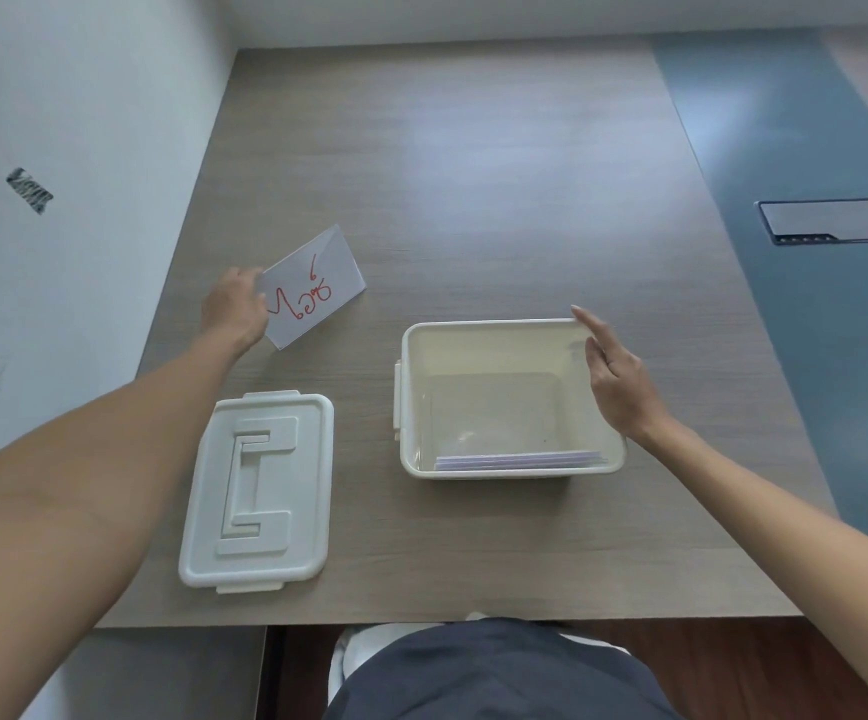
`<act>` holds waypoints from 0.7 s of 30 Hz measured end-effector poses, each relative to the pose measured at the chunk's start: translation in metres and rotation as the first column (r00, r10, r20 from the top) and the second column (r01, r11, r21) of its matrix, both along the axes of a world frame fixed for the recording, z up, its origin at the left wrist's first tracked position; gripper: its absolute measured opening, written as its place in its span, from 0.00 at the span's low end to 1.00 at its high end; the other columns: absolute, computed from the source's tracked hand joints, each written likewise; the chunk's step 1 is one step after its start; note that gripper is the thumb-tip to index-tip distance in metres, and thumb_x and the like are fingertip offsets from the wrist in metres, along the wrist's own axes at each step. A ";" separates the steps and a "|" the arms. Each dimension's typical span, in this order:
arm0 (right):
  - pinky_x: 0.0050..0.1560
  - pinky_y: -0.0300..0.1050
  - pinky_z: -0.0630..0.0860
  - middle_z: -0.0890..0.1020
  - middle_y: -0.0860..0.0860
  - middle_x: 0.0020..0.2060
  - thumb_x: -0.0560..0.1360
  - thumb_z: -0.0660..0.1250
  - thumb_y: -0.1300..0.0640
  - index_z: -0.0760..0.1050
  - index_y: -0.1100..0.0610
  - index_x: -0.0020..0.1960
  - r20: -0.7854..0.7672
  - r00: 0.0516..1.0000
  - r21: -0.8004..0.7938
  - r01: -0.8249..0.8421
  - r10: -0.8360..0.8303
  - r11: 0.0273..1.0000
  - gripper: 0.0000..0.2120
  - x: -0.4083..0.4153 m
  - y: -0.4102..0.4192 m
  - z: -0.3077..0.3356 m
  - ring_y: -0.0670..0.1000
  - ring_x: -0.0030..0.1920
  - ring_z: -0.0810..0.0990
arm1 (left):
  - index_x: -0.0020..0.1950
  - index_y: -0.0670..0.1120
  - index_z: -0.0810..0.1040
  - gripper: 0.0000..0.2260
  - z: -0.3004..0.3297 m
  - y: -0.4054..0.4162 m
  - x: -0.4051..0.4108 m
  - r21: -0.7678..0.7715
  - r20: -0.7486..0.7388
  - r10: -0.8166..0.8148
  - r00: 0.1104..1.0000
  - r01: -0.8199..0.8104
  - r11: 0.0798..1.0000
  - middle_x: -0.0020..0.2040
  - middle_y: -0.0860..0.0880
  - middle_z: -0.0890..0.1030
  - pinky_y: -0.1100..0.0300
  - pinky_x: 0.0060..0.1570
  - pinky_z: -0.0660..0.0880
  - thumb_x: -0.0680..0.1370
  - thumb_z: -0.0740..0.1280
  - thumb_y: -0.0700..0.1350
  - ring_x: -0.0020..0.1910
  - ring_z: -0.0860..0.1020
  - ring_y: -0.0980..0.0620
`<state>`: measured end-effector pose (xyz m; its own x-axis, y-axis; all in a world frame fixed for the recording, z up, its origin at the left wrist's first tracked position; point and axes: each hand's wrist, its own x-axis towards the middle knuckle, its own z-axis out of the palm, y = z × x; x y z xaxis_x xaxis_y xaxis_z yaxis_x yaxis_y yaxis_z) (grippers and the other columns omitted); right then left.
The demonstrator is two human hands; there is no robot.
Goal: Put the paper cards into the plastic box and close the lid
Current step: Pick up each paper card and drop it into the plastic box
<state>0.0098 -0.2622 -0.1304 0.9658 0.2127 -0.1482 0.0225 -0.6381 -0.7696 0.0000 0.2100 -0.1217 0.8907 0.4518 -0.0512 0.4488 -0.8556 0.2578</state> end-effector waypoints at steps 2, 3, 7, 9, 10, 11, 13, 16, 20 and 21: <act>0.50 0.41 0.68 0.75 0.53 0.69 0.84 0.51 0.57 0.62 0.38 0.75 0.006 1.000 0.005 0.004 -0.004 1.000 0.23 0.000 0.000 0.001 0.51 0.50 0.79 | 0.63 0.40 0.79 0.13 0.004 0.000 0.000 -0.070 0.056 0.039 0.998 -0.035 0.997 0.61 0.36 0.78 0.47 0.57 0.73 0.80 0.61 0.38 0.59 0.76 0.35; 0.52 0.41 0.68 0.73 0.51 0.71 0.84 0.51 0.57 0.61 0.38 0.75 0.007 1.000 0.008 0.010 -0.010 1.000 0.23 0.000 0.000 0.001 0.53 0.56 0.78 | 0.60 0.41 0.81 0.12 0.007 -0.002 0.001 -0.107 0.075 0.075 0.994 -0.066 0.992 0.59 0.37 0.81 0.49 0.55 0.74 0.80 0.61 0.38 0.57 0.78 0.36; 0.55 0.40 0.68 0.71 0.48 0.72 0.84 0.51 0.57 0.62 0.39 0.76 -0.001 1.000 0.027 0.028 -0.028 0.999 0.23 -0.003 0.003 0.007 0.48 0.60 0.76 | 0.54 0.42 0.84 0.09 0.016 -0.018 0.000 -0.182 0.117 0.153 0.981 -0.131 0.975 0.54 0.41 0.84 0.52 0.51 0.76 0.78 0.65 0.39 0.53 0.81 0.40; 0.53 0.40 0.68 0.72 0.48 0.71 0.84 0.51 0.57 0.62 0.39 0.76 -0.003 0.999 0.034 0.035 -0.035 0.999 0.23 -0.003 0.003 0.008 0.49 0.58 0.77 | 0.53 0.43 0.84 0.09 0.020 -0.027 -0.002 -0.187 0.135 0.148 0.980 -0.121 0.975 0.53 0.41 0.85 0.52 0.51 0.76 0.78 0.65 0.39 0.53 0.81 0.40; 0.52 0.40 0.68 0.73 0.48 0.71 0.84 0.51 0.57 0.62 0.39 0.76 -0.002 0.999 0.034 0.036 -0.036 0.999 0.23 -0.003 0.004 0.009 0.50 0.57 0.78 | 0.53 0.43 0.84 0.09 0.021 -0.031 -0.002 -0.192 0.146 0.142 0.979 -0.112 0.975 0.53 0.41 0.85 0.52 0.51 0.76 0.78 0.65 0.39 0.53 0.81 0.40; 0.51 0.41 0.69 0.73 0.48 0.70 0.84 0.51 0.57 0.62 0.39 0.76 -0.001 0.999 0.034 0.036 -0.036 0.999 0.23 -0.003 0.003 0.009 0.51 0.56 0.79 | 0.53 0.43 0.84 0.09 0.024 -0.036 -0.003 -0.202 0.157 0.136 0.978 -0.103 0.974 0.52 0.42 0.85 0.52 0.52 0.77 0.78 0.65 0.39 0.53 0.82 0.40; 0.50 0.45 0.72 0.75 0.50 0.69 0.84 0.51 0.57 0.62 0.38 0.75 0.001 0.999 0.037 0.037 -0.037 0.999 0.23 -0.003 0.003 0.008 0.55 0.52 0.80 | 0.53 0.44 0.84 0.09 0.030 -0.046 -0.003 -0.224 0.181 0.122 0.976 -0.080 0.971 0.52 0.43 0.85 0.52 0.53 0.78 0.78 0.65 0.39 0.53 0.82 0.42; 0.50 0.50 0.74 0.76 0.51 0.67 0.84 0.51 0.56 0.62 0.38 0.75 -0.001 0.999 0.046 0.033 -0.033 0.998 0.23 -0.003 0.002 0.007 0.57 0.49 0.81 | 0.53 0.44 0.84 0.09 0.045 -0.062 -0.002 -0.223 0.242 0.064 0.968 -0.009 0.975 0.52 0.44 0.85 0.52 0.53 0.78 0.78 0.65 0.40 0.52 0.82 0.43; 0.49 0.44 0.69 0.75 0.51 0.70 0.84 0.51 0.56 0.62 0.38 0.75 0.004 1.000 0.044 0.027 -0.027 0.999 0.23 -0.003 0.001 0.006 0.54 0.51 0.80 | 0.54 0.44 0.84 0.10 0.065 -0.082 -0.007 -0.207 0.360 -0.017 0.933 0.098 0.973 0.53 0.45 0.85 0.55 0.53 0.78 0.78 0.64 0.38 0.52 0.83 0.46; 0.50 0.43 0.69 0.74 0.51 0.70 0.84 0.51 0.56 0.62 0.38 0.75 0.001 1.000 0.039 0.027 -0.028 0.999 0.23 -0.003 0.001 0.006 0.55 0.53 0.79 | 0.55 0.43 0.84 0.11 0.071 -0.087 -0.009 -0.200 0.384 -0.034 0.923 0.119 0.973 0.53 0.45 0.85 0.57 0.53 0.78 0.78 0.64 0.38 0.52 0.83 0.46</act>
